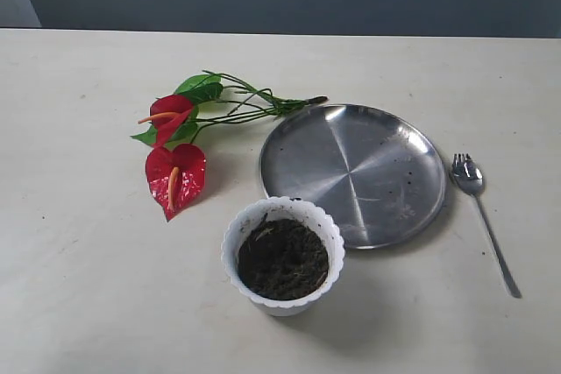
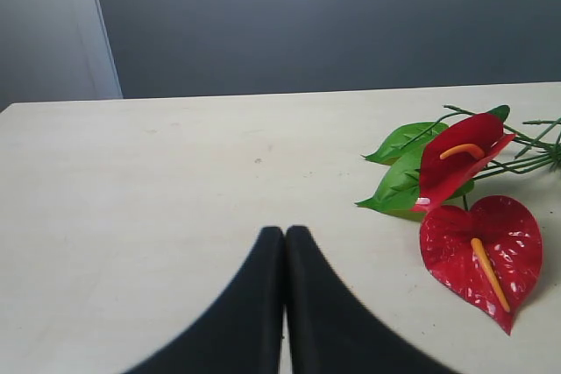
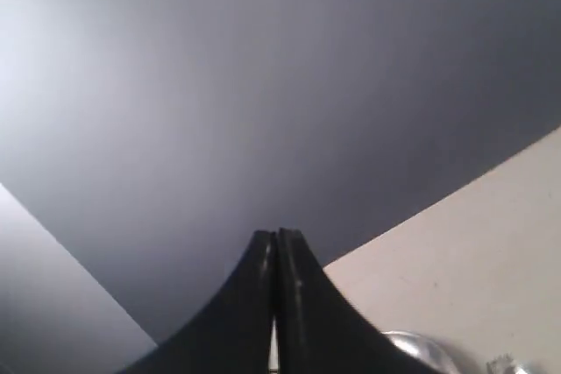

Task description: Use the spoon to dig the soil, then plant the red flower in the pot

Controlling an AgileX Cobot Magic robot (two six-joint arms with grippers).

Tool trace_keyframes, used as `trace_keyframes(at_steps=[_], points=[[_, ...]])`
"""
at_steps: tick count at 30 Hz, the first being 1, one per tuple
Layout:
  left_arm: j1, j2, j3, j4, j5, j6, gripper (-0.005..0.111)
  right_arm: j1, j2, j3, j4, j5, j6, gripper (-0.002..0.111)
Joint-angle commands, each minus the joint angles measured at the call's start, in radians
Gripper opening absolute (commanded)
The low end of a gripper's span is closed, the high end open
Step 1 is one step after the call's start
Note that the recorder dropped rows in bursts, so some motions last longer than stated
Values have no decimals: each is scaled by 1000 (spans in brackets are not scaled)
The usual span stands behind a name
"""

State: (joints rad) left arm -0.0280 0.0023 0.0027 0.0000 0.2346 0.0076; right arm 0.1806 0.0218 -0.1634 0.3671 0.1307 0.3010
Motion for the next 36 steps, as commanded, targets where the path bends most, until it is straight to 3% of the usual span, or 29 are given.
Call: trace_keyframes(at_steps=[1,3,5,9,14,18,20,27,36], points=[[-4,-2,-3,0,-2,-1,0,-1,293,-439,-337,390,-157,-1],[-4,-2,-3,0,-2,-1,0,6,576,-718,-472,637,-182,-1],[-4,-2,-3,0,-2,-1,0,44,819,-944,-481,835,-187,-1],[-4,-2,-3,0,-2,-1,0,102,1255,-1154,-566,1003,-195,-1],[-4,-2,-3,0,-2,-1,0,102,1609,-1147,-490,1088,-261,2],[-4,-2,-3,0,-2,-1,0,102,1678,-1089,-431,982,-268,32],[-4,-2,-3,0,-2,-1,0,102,1680,-1055,-418,920,-268,37],[-4,-2,-3,0,-2,-1,0,102,1680,-879,-425,684,-262,36],[-4,-2,-3,0,-2,-1,0,102,1680,-816,-423,607,-245,36]])
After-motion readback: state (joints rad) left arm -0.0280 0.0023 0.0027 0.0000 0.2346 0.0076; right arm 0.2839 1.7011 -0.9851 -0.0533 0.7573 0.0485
